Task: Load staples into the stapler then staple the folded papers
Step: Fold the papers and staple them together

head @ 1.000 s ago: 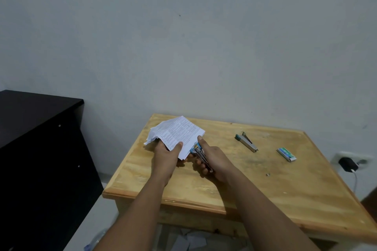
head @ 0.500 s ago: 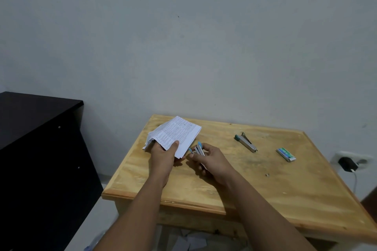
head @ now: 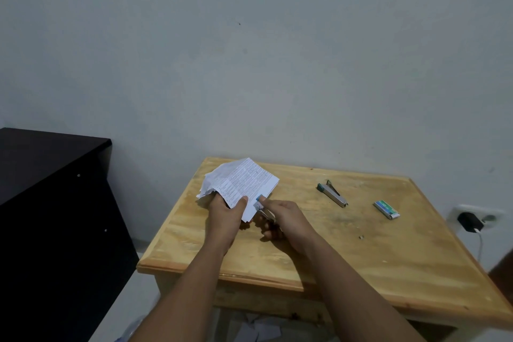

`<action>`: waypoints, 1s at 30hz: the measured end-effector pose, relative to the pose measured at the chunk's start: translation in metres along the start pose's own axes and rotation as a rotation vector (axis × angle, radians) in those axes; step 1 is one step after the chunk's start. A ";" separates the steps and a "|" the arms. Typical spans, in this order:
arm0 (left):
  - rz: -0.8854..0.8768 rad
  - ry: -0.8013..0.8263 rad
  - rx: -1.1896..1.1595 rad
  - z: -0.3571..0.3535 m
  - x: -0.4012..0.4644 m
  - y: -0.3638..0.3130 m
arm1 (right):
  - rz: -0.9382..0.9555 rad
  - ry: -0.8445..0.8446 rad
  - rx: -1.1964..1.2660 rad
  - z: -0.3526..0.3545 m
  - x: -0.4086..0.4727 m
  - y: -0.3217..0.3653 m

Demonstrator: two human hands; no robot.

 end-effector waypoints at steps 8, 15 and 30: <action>-0.059 0.011 -0.013 0.000 -0.003 -0.010 | -0.069 0.060 0.029 -0.001 0.001 -0.002; -0.043 0.040 -0.002 -0.002 -0.003 -0.010 | -0.122 0.077 0.000 0.001 0.009 -0.009; 0.140 -0.058 -0.066 0.002 0.017 0.013 | -0.244 -0.009 0.043 -0.002 0.023 -0.023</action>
Point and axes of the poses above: each hand's wrist, its own x-axis towards the middle knuckle, its own z-axis out of the back of the hand, y = z × x, the point moved 10 cm from there along x, towards the middle knuckle, and after that the axes turned 14 degrees about -y, right-handed, at the moved point
